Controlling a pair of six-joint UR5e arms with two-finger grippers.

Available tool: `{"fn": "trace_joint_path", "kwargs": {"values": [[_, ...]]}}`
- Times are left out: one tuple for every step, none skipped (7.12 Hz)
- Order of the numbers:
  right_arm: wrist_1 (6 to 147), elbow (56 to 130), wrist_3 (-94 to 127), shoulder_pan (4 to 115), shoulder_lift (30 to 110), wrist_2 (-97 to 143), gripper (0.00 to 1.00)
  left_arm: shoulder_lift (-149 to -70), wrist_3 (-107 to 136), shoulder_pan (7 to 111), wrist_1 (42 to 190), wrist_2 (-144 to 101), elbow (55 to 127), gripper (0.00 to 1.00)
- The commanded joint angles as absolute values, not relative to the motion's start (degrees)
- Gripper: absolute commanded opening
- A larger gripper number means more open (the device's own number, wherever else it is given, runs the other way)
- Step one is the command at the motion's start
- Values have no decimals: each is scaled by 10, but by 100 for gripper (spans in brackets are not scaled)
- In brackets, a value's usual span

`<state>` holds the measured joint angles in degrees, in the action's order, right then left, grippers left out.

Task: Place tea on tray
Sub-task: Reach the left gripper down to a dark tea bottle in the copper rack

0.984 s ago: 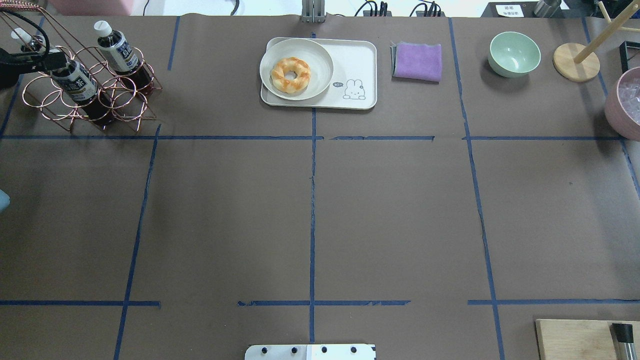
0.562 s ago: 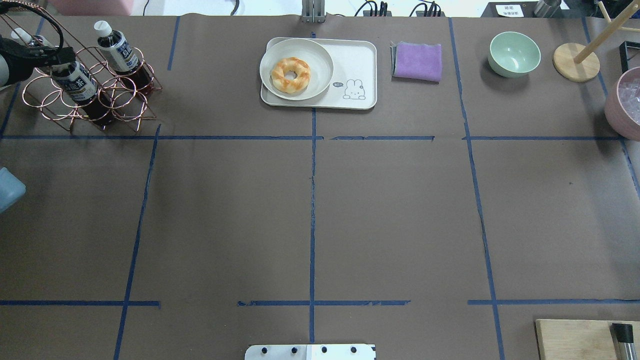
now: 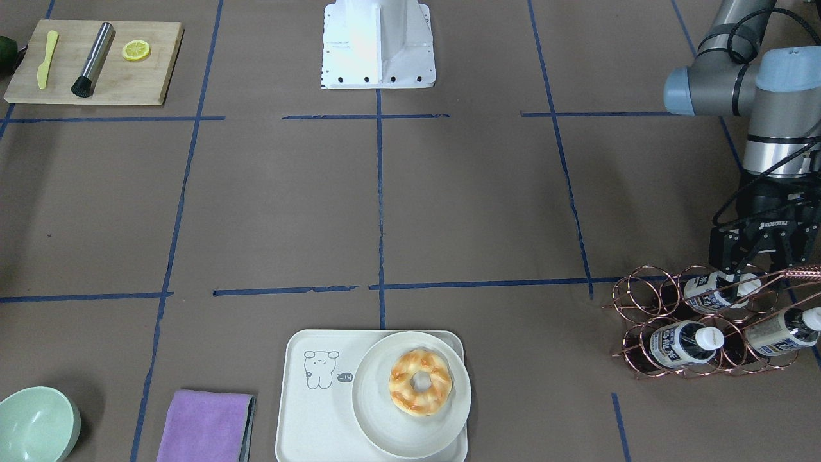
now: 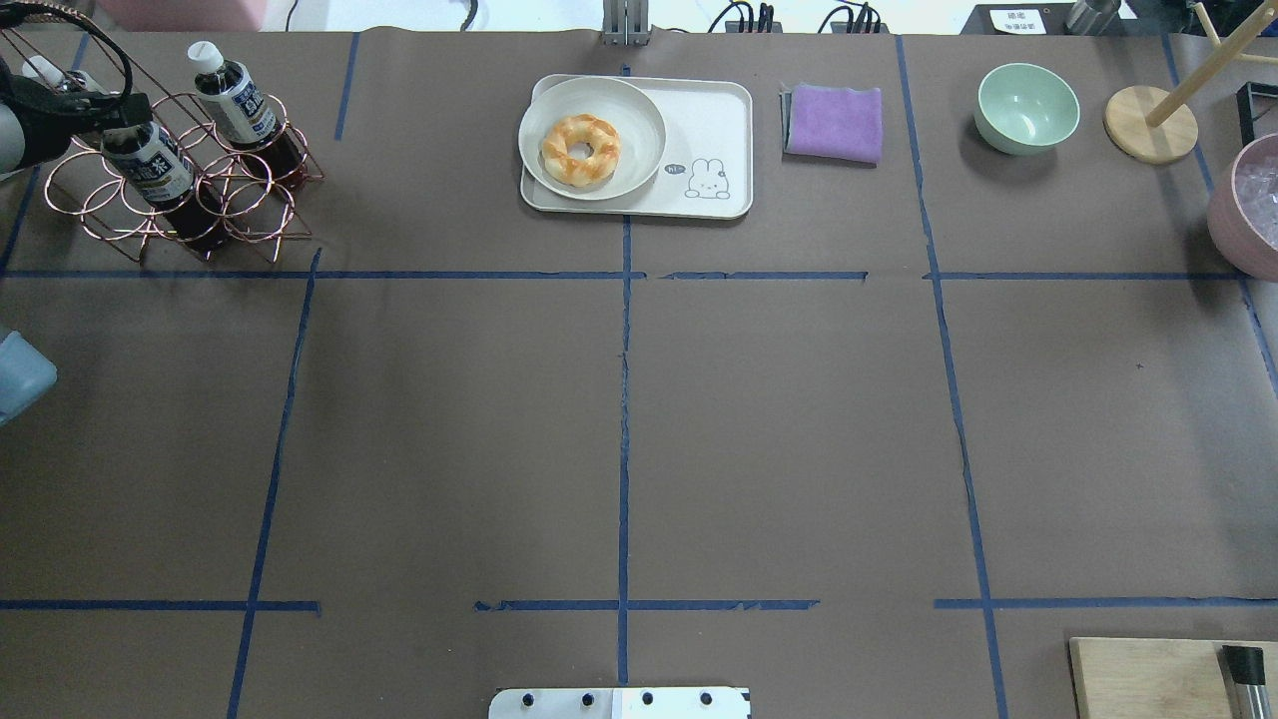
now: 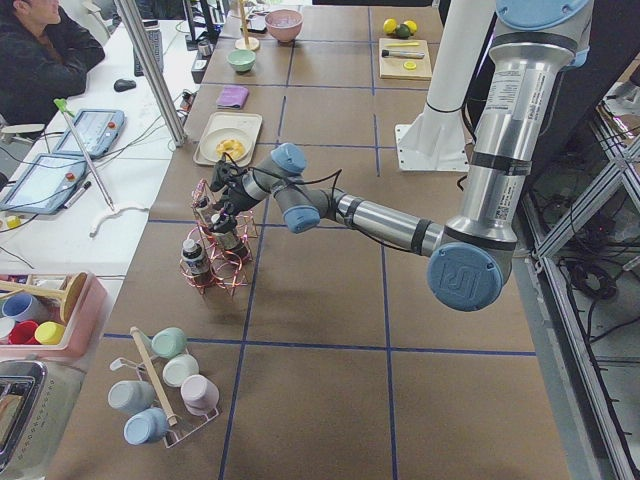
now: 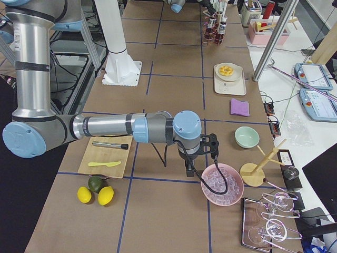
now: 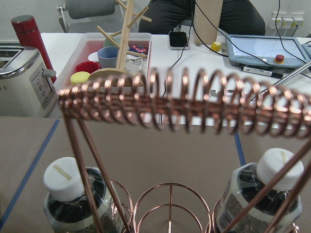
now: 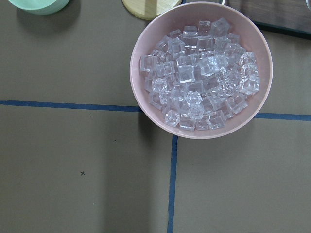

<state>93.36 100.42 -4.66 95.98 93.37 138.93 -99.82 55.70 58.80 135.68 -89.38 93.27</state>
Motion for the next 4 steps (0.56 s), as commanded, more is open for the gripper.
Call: {"fn": "trace_joint_path", "kwargs": {"values": [[933, 1005, -47, 960, 933, 1390, 100, -997, 543, 588, 1357, -894, 933, 71], [933, 1005, -46, 960, 933, 1390, 100, -997, 527, 588, 1358, -894, 933, 71], [934, 1005, -47, 960, 933, 1390, 100, -997, 526, 588, 1358, -895, 933, 70], [933, 1005, -47, 960, 933, 1390, 100, -998, 526, 588, 1358, -895, 934, 69]]}}
